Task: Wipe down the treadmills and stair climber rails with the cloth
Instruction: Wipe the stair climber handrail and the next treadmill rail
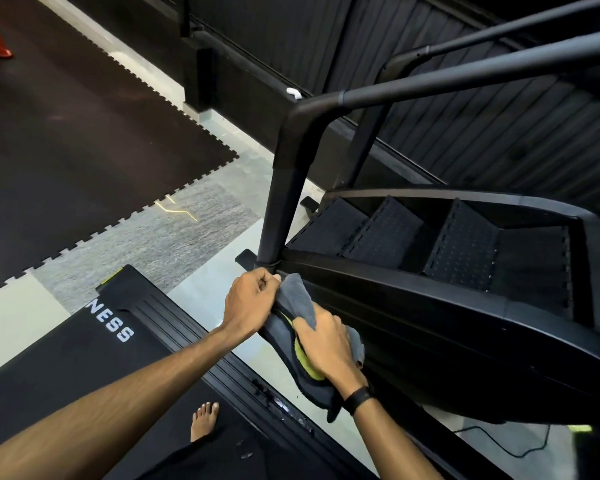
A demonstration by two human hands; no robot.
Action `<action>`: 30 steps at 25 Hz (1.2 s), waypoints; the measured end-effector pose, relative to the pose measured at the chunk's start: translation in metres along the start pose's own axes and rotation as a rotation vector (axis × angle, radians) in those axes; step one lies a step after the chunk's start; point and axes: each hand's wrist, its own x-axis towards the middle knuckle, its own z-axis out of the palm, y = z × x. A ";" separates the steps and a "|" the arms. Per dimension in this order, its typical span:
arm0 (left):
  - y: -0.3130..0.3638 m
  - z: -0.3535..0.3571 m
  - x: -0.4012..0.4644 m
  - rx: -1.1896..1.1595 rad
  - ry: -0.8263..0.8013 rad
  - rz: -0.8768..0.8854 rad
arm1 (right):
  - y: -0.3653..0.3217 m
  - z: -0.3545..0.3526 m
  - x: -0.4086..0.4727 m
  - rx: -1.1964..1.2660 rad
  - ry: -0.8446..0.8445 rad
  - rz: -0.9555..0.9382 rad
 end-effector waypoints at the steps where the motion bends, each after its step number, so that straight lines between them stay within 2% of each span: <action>1: 0.000 0.000 0.000 -0.002 0.000 -0.007 | 0.003 0.000 -0.008 -0.010 0.019 -0.026; 4: -0.005 -0.001 0.001 0.015 0.008 -0.003 | -0.004 0.007 -0.012 -0.185 0.098 -0.094; 7: -0.005 -0.001 0.002 0.028 0.024 -0.003 | -0.022 0.016 0.005 -0.302 0.059 -0.019; 11: 0.002 -0.001 0.005 0.058 0.050 -0.010 | -0.025 0.009 0.038 -0.089 -0.103 0.193; 16: 0.010 0.008 0.001 0.075 0.015 0.028 | -0.003 -0.004 0.063 0.166 -0.219 0.314; 18: 0.012 0.010 0.000 0.084 0.012 0.032 | 0.015 -0.007 0.061 0.185 -0.199 0.313; 23: 0.011 0.011 0.001 0.063 0.009 0.039 | 0.031 -0.016 0.028 0.059 -0.112 0.288; 30: 0.000 0.005 0.007 -0.165 -0.010 0.047 | 0.006 0.005 -0.013 -0.265 0.174 0.081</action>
